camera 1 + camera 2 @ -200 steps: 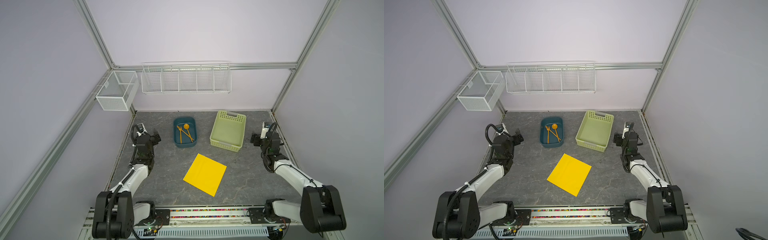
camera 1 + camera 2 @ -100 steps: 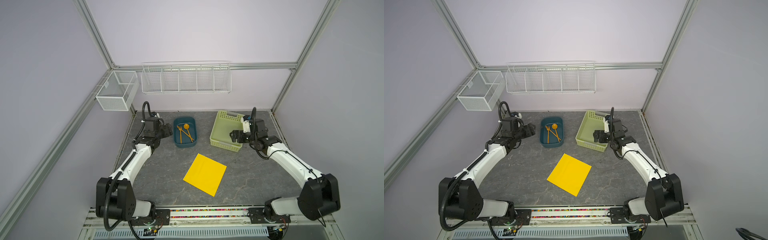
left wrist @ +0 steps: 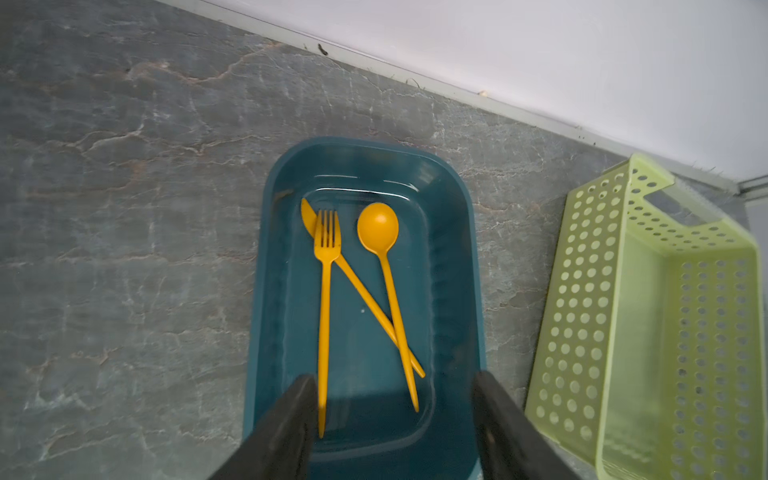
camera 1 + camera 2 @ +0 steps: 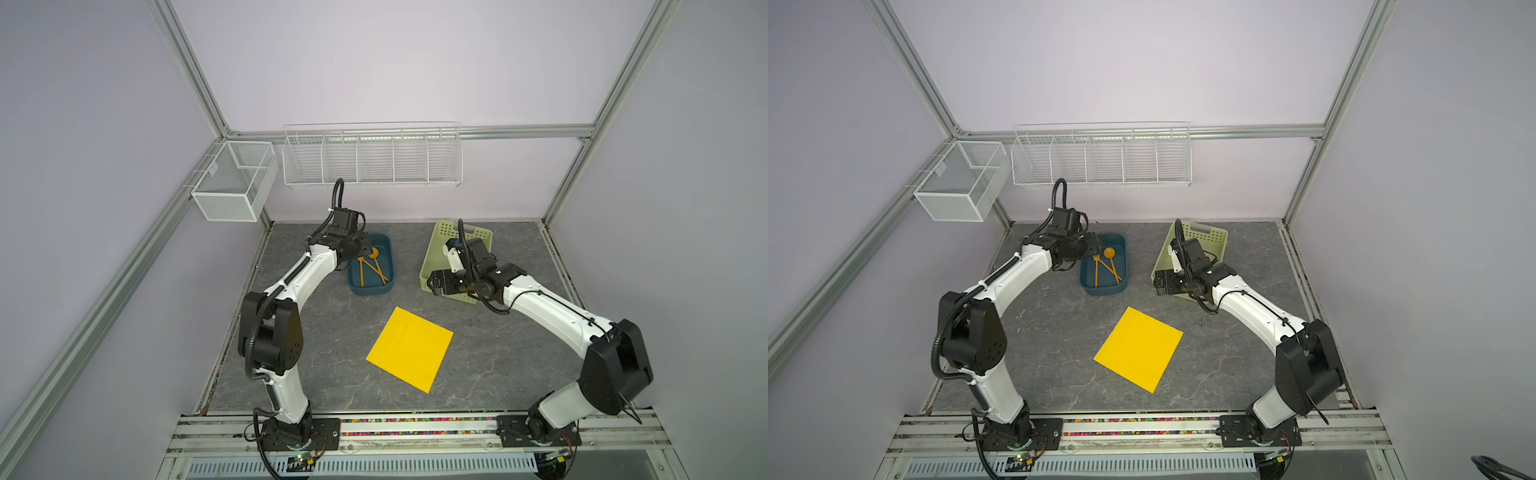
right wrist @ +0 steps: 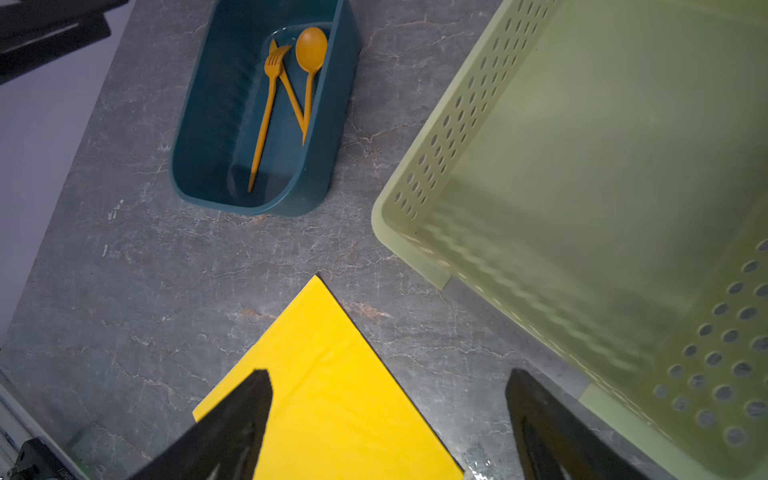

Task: Place the utensils on the paper napkin and roll it up
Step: 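Move the left gripper over the teal tray while the right gripper moves toward the napkin, then lower the left gripper and close it on the yellow spoon handle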

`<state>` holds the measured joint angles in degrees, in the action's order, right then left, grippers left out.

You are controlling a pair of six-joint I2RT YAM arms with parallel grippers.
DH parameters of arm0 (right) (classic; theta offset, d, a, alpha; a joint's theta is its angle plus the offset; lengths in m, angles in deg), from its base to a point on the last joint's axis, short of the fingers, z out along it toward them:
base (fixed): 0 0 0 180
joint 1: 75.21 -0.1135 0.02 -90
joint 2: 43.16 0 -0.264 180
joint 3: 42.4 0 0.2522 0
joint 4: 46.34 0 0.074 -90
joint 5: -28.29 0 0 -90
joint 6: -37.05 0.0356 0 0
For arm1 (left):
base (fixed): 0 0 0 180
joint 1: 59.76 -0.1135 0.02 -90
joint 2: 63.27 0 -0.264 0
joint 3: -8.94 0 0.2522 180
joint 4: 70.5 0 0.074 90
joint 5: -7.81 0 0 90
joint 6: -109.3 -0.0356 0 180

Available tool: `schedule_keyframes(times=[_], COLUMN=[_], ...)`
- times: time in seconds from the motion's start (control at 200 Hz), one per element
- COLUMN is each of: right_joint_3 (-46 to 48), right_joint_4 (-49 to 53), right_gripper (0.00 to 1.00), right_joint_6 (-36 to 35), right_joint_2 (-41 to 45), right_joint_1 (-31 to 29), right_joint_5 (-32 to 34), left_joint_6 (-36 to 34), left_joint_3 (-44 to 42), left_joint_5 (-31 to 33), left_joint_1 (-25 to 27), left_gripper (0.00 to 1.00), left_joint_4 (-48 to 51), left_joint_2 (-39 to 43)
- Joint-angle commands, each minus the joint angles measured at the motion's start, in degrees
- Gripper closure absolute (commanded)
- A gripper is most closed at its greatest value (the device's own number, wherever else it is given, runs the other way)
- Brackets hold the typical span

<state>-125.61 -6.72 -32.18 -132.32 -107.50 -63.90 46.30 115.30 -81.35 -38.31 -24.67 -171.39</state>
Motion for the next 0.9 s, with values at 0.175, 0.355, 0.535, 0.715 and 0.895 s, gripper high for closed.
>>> schedule_keyframes(times=[0.175,0.355,0.535,0.715,0.895], right_joint_3=[-1.69,-2.13,-1.43,-1.08,-1.21], right_joint_4=[2.67,4.08,3.88,3.71,4.36], right_gripper=[0.09,0.09,0.09,0.09,0.09], right_joint_6=[0.89,-0.15,-0.3,-0.5,-1.39], right_joint_2=[-0.85,-1.13,-1.05,-1.41,-2.41], right_joint_1=[-0.31,-0.31,-0.31,-0.31,-0.29], right_joint_5=[2.51,3.65,3.4,3.21,3.87], left_joint_6=[8.64,10.01,10.73,11.74,12.53], left_joint_3=[14.86,17.88,21.7,23.84,25.75], left_joint_5=[6.2,6.24,5.89,6.6,6.01], left_joint_1=[1.72,2.9,3.86,4.36,4.39], left_gripper=[0.46,0.5,0.62,0.69,0.73], left_joint_4=[14.95,15.79,16.98,17.33,17.67], left_joint_2=[-12.4,-17.04,-21.25,-24.37,-27.42])
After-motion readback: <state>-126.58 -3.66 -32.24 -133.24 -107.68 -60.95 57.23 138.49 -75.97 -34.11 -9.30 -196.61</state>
